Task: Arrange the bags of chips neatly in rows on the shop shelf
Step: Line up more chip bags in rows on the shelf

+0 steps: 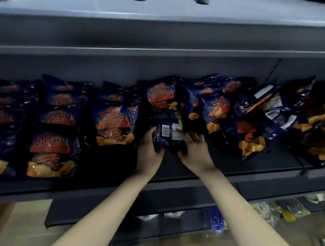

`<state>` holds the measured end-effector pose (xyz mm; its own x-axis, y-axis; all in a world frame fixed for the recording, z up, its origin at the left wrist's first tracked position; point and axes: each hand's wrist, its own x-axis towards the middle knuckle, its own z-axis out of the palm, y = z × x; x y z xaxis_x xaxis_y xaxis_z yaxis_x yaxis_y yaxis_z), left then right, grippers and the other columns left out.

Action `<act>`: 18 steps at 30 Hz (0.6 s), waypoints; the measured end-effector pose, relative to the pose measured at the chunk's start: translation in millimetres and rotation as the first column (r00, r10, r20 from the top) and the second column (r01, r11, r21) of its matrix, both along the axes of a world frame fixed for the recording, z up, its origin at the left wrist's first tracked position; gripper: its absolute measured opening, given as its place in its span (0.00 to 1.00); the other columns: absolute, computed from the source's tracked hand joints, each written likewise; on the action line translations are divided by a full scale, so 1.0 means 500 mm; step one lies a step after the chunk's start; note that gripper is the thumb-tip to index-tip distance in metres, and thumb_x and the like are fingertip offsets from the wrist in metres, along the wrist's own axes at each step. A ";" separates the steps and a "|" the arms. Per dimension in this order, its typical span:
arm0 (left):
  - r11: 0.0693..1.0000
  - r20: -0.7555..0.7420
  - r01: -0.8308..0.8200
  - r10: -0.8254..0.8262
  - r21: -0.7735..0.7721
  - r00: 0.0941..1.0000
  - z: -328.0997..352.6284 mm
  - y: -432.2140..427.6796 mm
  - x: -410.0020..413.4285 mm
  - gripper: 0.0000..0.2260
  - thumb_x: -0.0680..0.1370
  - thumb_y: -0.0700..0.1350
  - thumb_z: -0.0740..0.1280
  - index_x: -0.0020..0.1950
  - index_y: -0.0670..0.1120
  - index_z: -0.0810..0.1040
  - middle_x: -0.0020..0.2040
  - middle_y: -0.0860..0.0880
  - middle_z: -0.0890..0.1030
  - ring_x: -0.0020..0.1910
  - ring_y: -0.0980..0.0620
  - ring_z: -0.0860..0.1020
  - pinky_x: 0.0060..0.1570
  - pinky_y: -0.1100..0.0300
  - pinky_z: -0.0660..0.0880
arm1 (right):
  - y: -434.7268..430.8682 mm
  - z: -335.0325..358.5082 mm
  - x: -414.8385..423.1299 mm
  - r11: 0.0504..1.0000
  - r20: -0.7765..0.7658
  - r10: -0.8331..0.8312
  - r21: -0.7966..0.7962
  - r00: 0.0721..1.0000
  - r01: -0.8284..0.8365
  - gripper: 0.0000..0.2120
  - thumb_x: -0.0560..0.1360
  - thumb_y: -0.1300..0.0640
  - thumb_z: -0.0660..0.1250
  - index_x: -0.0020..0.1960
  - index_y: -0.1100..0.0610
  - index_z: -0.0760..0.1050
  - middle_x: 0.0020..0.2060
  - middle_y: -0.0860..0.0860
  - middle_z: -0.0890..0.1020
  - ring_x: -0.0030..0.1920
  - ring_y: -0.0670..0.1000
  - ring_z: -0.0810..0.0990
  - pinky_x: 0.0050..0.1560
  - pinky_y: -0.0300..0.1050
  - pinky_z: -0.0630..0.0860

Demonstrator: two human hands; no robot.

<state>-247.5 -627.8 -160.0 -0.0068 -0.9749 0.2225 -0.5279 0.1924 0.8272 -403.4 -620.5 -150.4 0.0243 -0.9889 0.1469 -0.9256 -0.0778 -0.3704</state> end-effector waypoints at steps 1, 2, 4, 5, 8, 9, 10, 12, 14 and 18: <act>1.000 0.006 -0.021 0.022 -0.014 1.000 -0.002 0.002 -0.001 0.29 0.73 0.31 0.65 0.71 0.48 0.64 0.68 0.47 0.71 0.64 0.48 0.73 0.63 0.52 0.71 | -0.002 -0.002 -0.009 1.000 -0.003 0.017 -0.023 1.000 -0.017 0.31 0.73 0.60 0.62 0.74 0.45 0.59 0.65 0.53 0.70 0.63 0.58 0.65 0.60 0.52 0.66; 0.999 0.020 -0.042 0.042 -0.023 0.999 -0.004 0.004 -0.001 0.29 0.73 0.30 0.64 0.70 0.49 0.64 0.67 0.47 0.72 0.61 0.48 0.75 0.60 0.52 0.73 | -0.004 -0.003 -0.017 0.998 0.000 0.032 -0.046 1.000 -0.032 0.31 0.73 0.62 0.62 0.73 0.45 0.61 0.65 0.52 0.71 0.62 0.57 0.66 0.60 0.52 0.67; 0.996 0.033 -0.080 0.081 -0.030 0.996 -0.006 0.014 -0.003 0.28 0.73 0.30 0.64 0.69 0.52 0.66 0.63 0.48 0.74 0.58 0.49 0.76 0.57 0.54 0.76 | -0.008 -0.007 -0.030 0.993 0.014 0.064 -0.103 0.998 -0.062 0.29 0.73 0.64 0.63 0.71 0.46 0.65 0.62 0.53 0.75 0.60 0.58 0.69 0.59 0.54 0.68; 0.995 0.027 -0.096 0.097 -0.039 0.995 -0.006 0.018 -0.003 0.27 0.74 0.30 0.64 0.68 0.52 0.67 0.61 0.49 0.76 0.57 0.51 0.77 0.56 0.56 0.76 | -0.009 -0.009 -0.036 0.986 0.024 0.082 -0.148 0.996 -0.077 0.27 0.72 0.64 0.65 0.69 0.47 0.69 0.58 0.54 0.77 0.58 0.59 0.71 0.57 0.55 0.71; 0.990 -0.033 -0.130 0.129 -0.047 0.991 -0.003 0.027 -0.004 0.23 0.75 0.32 0.66 0.65 0.53 0.71 0.58 0.51 0.76 0.56 0.54 0.76 0.53 0.65 0.74 | -0.010 -0.012 -0.065 0.934 0.084 0.148 -0.340 0.985 -0.111 0.20 0.71 0.64 0.68 0.61 0.51 0.77 0.48 0.54 0.81 0.51 0.61 0.77 0.49 0.56 0.75; 0.990 -0.052 -0.134 0.132 -0.044 0.990 0.003 0.032 -0.007 0.22 0.75 0.34 0.66 0.65 0.53 0.72 0.59 0.51 0.76 0.57 0.55 0.76 0.51 0.68 0.73 | -0.009 -0.007 -0.078 0.907 0.102 0.172 -0.404 0.980 -0.118 0.17 0.71 0.63 0.68 0.59 0.51 0.78 0.46 0.53 0.81 0.50 0.60 0.77 0.49 0.56 0.75; 0.989 -0.073 -0.137 0.134 -0.049 0.988 0.011 0.038 -0.010 0.20 0.76 0.36 0.66 0.64 0.54 0.73 0.59 0.51 0.74 0.57 0.55 0.75 0.50 0.71 0.72 | -0.007 0.002 -0.090 0.878 0.122 0.202 -0.463 0.972 -0.124 0.14 0.73 0.61 0.67 0.57 0.52 0.79 0.45 0.52 0.81 0.49 0.58 0.77 0.49 0.55 0.74; 0.988 -0.118 -0.149 0.143 -0.046 0.983 0.035 0.055 -0.019 0.17 0.76 0.41 0.68 0.62 0.55 0.74 0.60 0.51 0.71 0.56 0.56 0.73 0.49 0.74 0.72 | -0.004 0.027 -0.110 0.812 0.185 0.280 -0.569 0.942 -0.130 0.11 0.75 0.59 0.64 0.56 0.55 0.79 0.44 0.52 0.80 0.49 0.54 0.76 0.51 0.51 0.75; 0.985 -0.172 -0.162 0.150 -0.056 0.974 0.057 0.068 -0.028 0.14 0.75 0.46 0.69 0.58 0.55 0.74 0.59 0.53 0.68 0.56 0.56 0.72 0.51 0.71 0.72 | -0.001 0.062 -0.122 0.754 0.273 0.354 -0.649 0.894 -0.100 0.10 0.75 0.61 0.65 0.55 0.59 0.79 0.45 0.52 0.80 0.49 0.50 0.76 0.53 0.42 0.75; 0.977 -0.281 -0.162 0.119 -0.136 0.952 0.103 0.081 -0.044 0.09 0.73 0.51 0.69 0.51 0.53 0.76 0.55 0.59 0.73 0.57 0.61 0.74 0.55 0.69 0.70 | 0.015 0.126 -0.122 0.836 0.576 0.354 -0.549 0.737 0.028 0.11 0.76 0.63 0.67 0.58 0.57 0.75 0.46 0.43 0.77 0.47 0.36 0.75 0.51 0.28 0.70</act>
<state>-269.5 -587.3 -108.5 0.2086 -0.9149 0.3457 -0.3203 0.2701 0.9080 -464.3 -613.2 -87.6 -0.1088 -0.7560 0.6454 -0.4337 -0.5481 -0.7152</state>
